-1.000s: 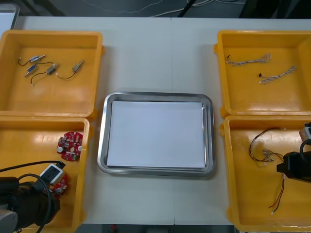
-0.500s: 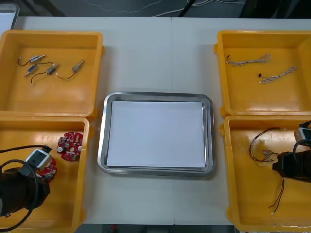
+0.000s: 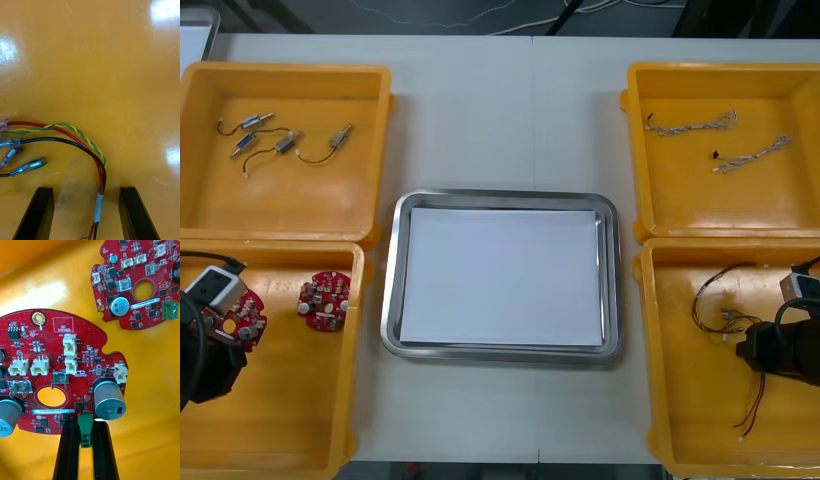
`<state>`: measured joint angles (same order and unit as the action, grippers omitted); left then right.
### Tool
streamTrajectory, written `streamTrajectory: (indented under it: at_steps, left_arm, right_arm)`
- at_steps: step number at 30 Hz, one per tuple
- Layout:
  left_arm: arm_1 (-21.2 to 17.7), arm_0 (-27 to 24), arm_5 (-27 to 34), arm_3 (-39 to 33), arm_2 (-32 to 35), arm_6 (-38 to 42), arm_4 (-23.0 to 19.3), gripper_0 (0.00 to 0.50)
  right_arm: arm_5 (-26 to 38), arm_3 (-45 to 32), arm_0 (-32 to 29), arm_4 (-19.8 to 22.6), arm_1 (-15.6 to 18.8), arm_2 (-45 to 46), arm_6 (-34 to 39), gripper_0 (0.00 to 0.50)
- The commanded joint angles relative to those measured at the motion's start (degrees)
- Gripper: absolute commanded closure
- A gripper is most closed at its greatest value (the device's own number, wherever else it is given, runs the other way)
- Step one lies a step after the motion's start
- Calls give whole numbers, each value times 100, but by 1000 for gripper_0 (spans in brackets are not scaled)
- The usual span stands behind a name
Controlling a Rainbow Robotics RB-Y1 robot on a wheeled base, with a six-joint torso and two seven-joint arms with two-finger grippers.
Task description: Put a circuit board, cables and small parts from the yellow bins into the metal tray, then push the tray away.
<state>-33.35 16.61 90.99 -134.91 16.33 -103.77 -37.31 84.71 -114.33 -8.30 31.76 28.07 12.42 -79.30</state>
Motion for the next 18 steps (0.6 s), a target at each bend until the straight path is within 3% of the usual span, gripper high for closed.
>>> streamTrajectory:
  at_steps: [1,5,11,12,13,15,16,18]
  left_arm:
    - [-31,-492,586,-238,494,525,-374,500]
    - [-304,-703,859,-255,511,1034,-699,500]
    - [-690,-967,1017,-317,309,1737,-760,500]
    - [-734,-1046,1131,-317,283,1869,-769,500]
    - [-778,-1143,1263,-326,274,2001,-795,500]
    - [-840,-1275,1448,-370,248,2221,-831,500]
    - [-919,-1354,1553,-387,230,2388,-892,500]
    - [-1024,-1459,1667,-379,213,2608,-1024,500]
  right_arm:
    - [-174,16,-207,-126,155,-161,-104,0]
    - [-306,130,-207,-161,155,-240,-104,0]
    - [-306,121,-207,-258,155,-284,-104,0]
    - [-306,121,-216,-267,155,-284,-104,120]
    - [-306,121,-207,-276,147,-284,-95,273]
    - [-306,121,-207,-258,155,-302,-77,465]
    - [-306,121,-207,-258,155,-302,-77,500]
    - [-324,121,-207,-258,155,-293,-77,500]
